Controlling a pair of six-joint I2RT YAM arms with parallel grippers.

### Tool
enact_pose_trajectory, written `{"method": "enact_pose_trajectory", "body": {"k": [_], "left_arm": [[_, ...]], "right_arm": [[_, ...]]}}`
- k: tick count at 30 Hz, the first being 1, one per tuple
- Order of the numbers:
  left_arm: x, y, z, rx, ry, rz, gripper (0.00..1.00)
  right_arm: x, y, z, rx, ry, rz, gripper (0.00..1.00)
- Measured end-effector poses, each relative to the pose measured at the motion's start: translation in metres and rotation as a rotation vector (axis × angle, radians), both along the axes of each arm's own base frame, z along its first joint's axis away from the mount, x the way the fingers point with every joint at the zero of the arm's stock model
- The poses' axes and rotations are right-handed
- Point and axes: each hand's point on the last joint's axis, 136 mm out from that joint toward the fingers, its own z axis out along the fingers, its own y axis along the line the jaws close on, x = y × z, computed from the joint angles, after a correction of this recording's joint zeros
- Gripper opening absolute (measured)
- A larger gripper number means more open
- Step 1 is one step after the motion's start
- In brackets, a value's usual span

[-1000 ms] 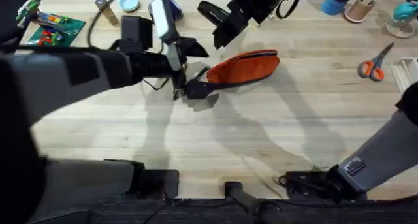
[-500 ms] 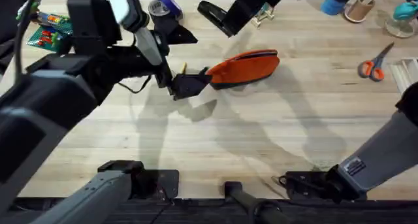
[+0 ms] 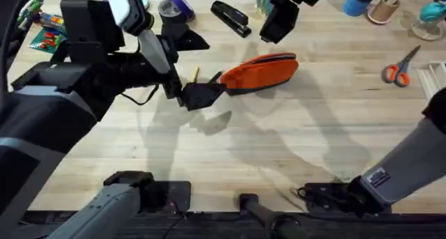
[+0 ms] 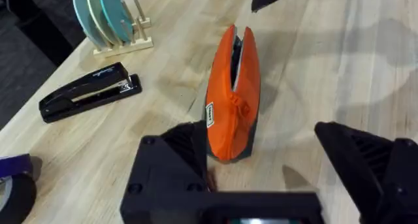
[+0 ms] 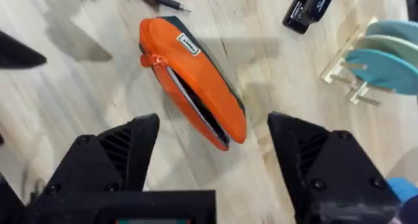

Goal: Unzip the bag, pick up the pens from the table one at a time and place them inside, then zip the bag closed.

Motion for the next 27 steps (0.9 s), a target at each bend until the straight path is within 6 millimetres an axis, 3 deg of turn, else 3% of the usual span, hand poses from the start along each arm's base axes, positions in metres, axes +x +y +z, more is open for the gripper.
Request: {"method": "enact_pose_trajectory", "body": {"k": [7, 13, 19, 22, 24, 25, 27], "left_arm": [[0.0, 0.0, 0.0, 0.0, 0.0, 0.0, 0.993], [0.0, 0.0, 0.0, -0.001, 0.0, -0.001, 0.993], [0.0, 0.0, 0.0, 0.0, 0.0, 0.0, 0.993], [0.0, 0.0, 0.0, -0.001, 0.0, 0.0, 0.993], [0.0, 0.0, 0.0, 0.0, 0.0, 0.0, 0.993], [0.0, 0.0, 0.0, 0.0, 0.0, 0.0, 0.993], [0.0, 0.0, 0.0, 0.0, 0.0, 0.0, 0.993]], "right_arm": [[-0.027, -0.014, -0.008, -0.067, 0.104, 0.044, 0.995], [-0.029, -0.015, -0.009, -0.077, 0.106, 0.059, 0.986], [-0.026, -0.021, -0.009, -0.103, 0.083, 0.119, 0.741], [-0.024, -0.026, -0.009, -0.116, 0.071, 0.151, 0.442], [-0.023, -0.028, -0.009, -0.12, 0.067, 0.166, 0.151], [-0.023, -0.029, -0.009, -0.123, 0.066, 0.173, 0.062], [-0.023, -0.029, -0.009, -0.128, 0.062, 0.194, 0.034]]}}
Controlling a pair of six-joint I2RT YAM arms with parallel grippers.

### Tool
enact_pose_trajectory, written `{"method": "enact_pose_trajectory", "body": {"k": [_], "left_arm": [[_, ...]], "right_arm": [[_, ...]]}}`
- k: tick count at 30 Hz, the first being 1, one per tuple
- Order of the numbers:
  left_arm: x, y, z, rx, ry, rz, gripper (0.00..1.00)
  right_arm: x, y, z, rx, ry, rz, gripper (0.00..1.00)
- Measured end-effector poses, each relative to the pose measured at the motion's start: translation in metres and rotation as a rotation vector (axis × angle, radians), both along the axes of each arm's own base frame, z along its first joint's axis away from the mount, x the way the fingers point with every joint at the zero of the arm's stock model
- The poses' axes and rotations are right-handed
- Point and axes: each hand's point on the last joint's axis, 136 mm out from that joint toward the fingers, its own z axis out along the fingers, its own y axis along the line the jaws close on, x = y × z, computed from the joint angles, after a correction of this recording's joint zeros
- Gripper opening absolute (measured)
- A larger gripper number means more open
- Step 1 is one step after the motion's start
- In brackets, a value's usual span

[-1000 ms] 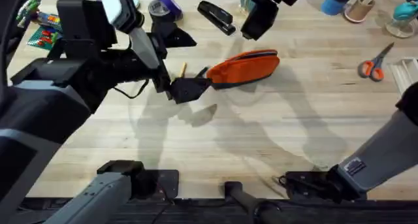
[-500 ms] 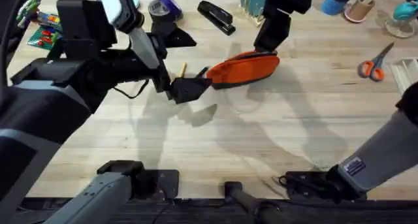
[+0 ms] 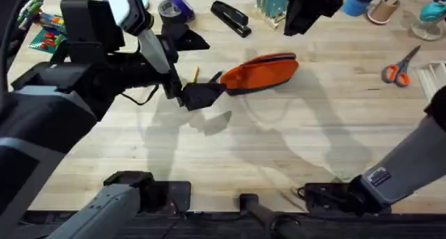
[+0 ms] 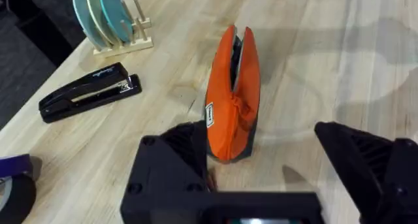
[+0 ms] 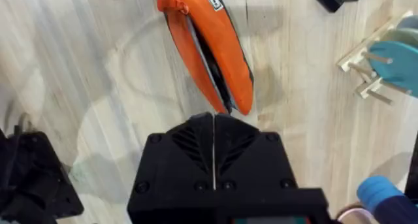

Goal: Unzip the bag, pick up the pens from the table one at a time and place them inside, then zip the bag closed.

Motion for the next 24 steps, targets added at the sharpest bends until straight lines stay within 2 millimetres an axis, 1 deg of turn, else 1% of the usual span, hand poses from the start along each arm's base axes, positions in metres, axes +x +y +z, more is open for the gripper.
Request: {"method": "enact_pose_trajectory", "body": {"k": [6, 15, 17, 20, 24], "left_arm": [[-0.001, -0.001, 0.001, -0.012, 0.009, -0.001, 0.992], [-0.005, -0.004, 0.004, -0.042, 0.028, -0.022, 0.995], [-0.003, -0.003, 0.004, -0.04, 0.041, 0.001, 0.995], [0.0, 0.001, 0.007, -0.021, 0.064, 0.081, 0.995], [0.0, 0.005, 0.02, -0.008, 0.053, 0.185, 0.995]], "right_arm": [[0.0, 0.0, 0.0, -0.005, -0.007, 0.036, 0.031], [0.0, 0.0, 0.0, -0.006, -0.008, 0.044, 0.031], [0.0, 0.0, 0.0, -0.006, -0.008, 0.044, 0.031], [0.0, 0.0, 0.0, -0.006, -0.008, 0.044, 0.031], [0.0, 0.0, 0.0, -0.005, -0.008, 0.044, 0.031]]}}
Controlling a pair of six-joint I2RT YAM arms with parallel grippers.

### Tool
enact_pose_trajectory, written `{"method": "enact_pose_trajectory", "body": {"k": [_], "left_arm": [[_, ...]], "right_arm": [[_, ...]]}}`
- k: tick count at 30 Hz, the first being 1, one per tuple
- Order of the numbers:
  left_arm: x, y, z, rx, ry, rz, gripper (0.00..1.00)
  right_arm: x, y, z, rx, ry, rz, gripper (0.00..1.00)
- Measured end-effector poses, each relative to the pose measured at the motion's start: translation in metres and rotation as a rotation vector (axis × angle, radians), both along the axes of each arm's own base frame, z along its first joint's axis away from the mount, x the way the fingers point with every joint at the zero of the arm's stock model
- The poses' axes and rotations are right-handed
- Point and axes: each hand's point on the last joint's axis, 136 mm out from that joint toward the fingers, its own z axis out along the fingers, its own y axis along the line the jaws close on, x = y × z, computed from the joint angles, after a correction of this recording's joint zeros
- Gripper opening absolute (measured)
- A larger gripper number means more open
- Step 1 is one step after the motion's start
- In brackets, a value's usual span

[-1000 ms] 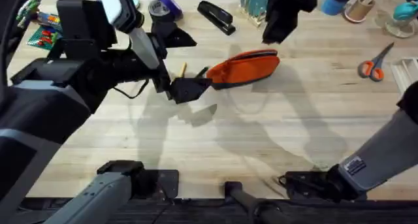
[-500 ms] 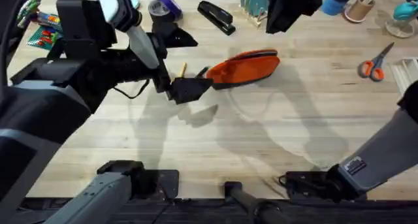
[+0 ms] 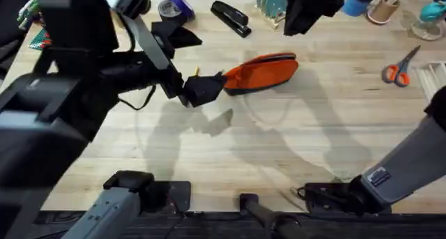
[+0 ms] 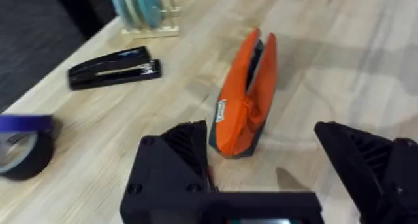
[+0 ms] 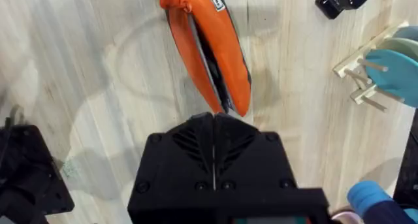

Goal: Unzip the bag, pick up the pens from the table one at a time and place them inside, then zip the bag closed.

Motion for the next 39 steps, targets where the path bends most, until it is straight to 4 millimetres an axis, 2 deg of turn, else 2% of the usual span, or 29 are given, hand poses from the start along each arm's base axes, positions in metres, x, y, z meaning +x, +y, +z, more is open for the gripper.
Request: {"method": "enact_pose_trajectory", "body": {"k": [4, 10, 19, 24, 39], "left_arm": [[0.001, 0.007, 0.011, -0.007, 0.003, 0.106, 0.995], [0.007, 0.017, 0.01, -0.019, 0.046, 0.215, 0.995], [0.009, 0.021, 0.008, -0.025, 0.067, 0.248, 0.994], [0.009, 0.021, 0.008, -0.026, 0.069, 0.252, 0.995], [0.009, 0.021, 0.008, -0.028, 0.071, 0.253, 0.993]], "right_arm": [[-0.001, 0.002, 0.0, 0.013, 0.002, 0.019, 0.033], [-0.001, 0.006, -0.001, 0.049, 0.014, 0.075, 0.033], [0.009, 0.007, -0.046, 0.02, 0.149, 0.076, 0.033], [0.01, 0.007, -0.06, 0.006, 0.19, 0.076, 0.033], [0.004, 0.014, -0.061, 0.045, 0.229, 0.08, 0.033]]}}
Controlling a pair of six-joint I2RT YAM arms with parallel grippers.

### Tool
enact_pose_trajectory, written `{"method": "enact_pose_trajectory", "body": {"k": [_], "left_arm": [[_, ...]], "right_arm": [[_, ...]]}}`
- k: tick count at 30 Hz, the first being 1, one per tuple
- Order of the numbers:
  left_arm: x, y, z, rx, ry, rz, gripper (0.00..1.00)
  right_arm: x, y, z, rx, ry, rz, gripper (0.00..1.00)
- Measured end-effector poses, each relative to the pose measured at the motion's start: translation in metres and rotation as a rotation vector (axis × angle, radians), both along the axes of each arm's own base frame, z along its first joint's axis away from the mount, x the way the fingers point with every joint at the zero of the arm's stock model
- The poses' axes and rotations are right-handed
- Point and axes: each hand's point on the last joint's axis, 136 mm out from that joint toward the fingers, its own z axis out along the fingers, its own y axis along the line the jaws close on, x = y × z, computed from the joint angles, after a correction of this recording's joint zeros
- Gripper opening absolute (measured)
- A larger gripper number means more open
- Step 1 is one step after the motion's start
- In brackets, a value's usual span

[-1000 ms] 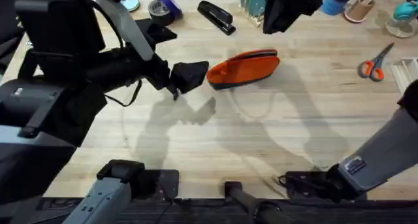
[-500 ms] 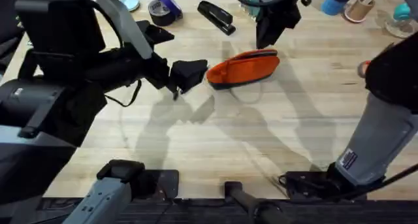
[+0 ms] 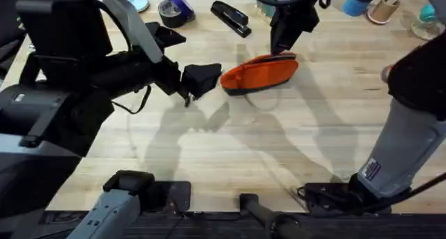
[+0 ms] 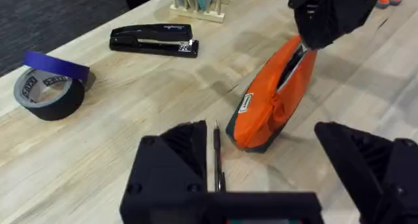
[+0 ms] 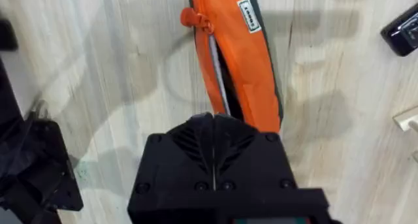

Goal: Unzip the bag, pick up the pens from the table one at a time and place them inside, then zip the bag closed.

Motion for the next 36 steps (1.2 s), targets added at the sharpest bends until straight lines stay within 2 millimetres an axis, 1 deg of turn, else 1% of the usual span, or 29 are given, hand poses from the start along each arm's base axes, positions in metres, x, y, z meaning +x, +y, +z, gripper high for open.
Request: {"method": "enact_pose_trajectory", "body": {"k": [2, 9, 19, 29, 34, 35, 36], "left_arm": [[0.0, 0.0, 0.0, 0.0, 0.0, 0.0, 0.994], [0.0, 0.0, 0.0, 0.0, 0.0, 0.0, 0.993], [0.0, 0.0, 0.0, 0.0, 0.0, 0.0, 0.994], [0.0, 0.0, 0.0, 0.0, 0.0, 0.0, 0.995], [0.0, 0.0, 0.0, 0.0, 0.0, 0.001, 0.994], [0.0, 0.0, 0.0, 0.0, 0.0, 0.0, 0.994], [0.0, 0.0, 0.0, 0.0, 0.0, 0.001, 0.993]], "right_arm": [[0.001, 0.001, -0.006, -0.002, 0.013, 0.001, 0.033], [0.009, 0.004, -0.038, -0.016, 0.05, 0.001, 0.033], [0.021, 0.008, -0.045, 0.0, 0.008, 0.002, 0.033], [0.008, 0.004, -0.076, -0.023, 0.074, 0.002, 0.033], [0.003, 0.003, -0.082, -0.028, 0.095, 0.001, 0.033], [0.004, 0.003, -0.082, -0.027, 0.094, 0.001, 0.038], [0.004, 0.003, -0.082, -0.027, 0.095, 0.001, 0.067]]}}
